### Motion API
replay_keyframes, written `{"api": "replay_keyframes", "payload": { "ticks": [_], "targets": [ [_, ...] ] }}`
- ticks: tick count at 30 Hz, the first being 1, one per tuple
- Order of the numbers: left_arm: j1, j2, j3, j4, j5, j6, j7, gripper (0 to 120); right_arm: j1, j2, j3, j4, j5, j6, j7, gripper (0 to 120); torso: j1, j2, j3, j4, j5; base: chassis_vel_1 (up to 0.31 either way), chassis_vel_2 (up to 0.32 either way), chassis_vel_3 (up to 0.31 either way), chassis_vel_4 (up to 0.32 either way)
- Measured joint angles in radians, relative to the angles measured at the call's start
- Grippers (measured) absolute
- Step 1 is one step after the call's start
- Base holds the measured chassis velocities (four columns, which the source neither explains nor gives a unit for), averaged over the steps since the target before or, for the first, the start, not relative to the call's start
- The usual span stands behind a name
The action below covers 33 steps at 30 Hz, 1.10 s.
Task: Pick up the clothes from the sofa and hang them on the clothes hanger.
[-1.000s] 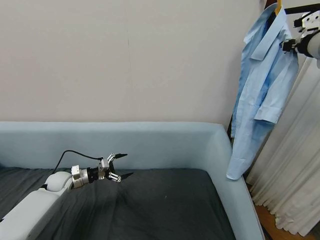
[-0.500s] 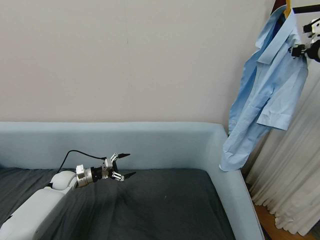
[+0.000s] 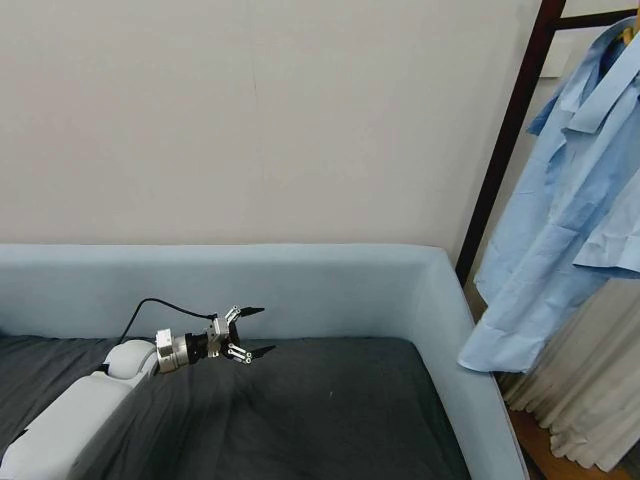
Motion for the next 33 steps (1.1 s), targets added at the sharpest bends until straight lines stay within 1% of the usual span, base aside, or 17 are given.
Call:
{"api": "replay_keyframes", "payload": {
  "ticks": [6, 14, 19, 27, 33],
  "targets": [
    [0.03, 0.013, -0.024, -0.02, -0.002, -0.004, -0.002, 100, -0.073, -0.051, 0.053, -0.067, 0.026, -0.012, 0.015, 7, 0.0, 0.0, 0.0, 0.0001, -0.0001, 0.0, 0.0, 0.0, 0.0],
    [0.054, 0.023, -0.05, -0.03, -0.005, -0.014, -0.002, 100, -0.16, -0.087, 0.117, -0.14, 0.041, -0.012, 0.039, 7, 0.0, 0.0, 0.0, 0.0, 0.0002, 0.0, 0.0, 0.0, 0.0],
    [0.058, 0.023, -0.055, -0.032, -0.005, -0.017, -0.002, 100, -0.173, -0.095, 0.133, -0.165, 0.044, -0.006, 0.039, 7, 0.0, 0.0, 0.0, -0.0003, 0.0001, 0.0, 0.0, 0.0, 0.0],
    [0.048, 0.016, -0.051, -0.026, -0.006, -0.018, -0.002, 100, -0.185, -0.102, 0.15, -0.189, 0.061, -0.003, 0.05, 7, 0.0, 0.0, 0.0, -0.0002, 0.0001, 0.0, 0.0, 0.0, 0.0],
    [0.039, 0.005, -0.044, -0.01, -0.006, -0.018, -0.002, 100, -0.218, -0.118, 0.183, -0.229, 0.081, -0.006, 0.059, 7, 0.0, 0.0, 0.0, 0.0, 0.0, 0.0, 0.0, 0.0, 0.0]
  ]
}}
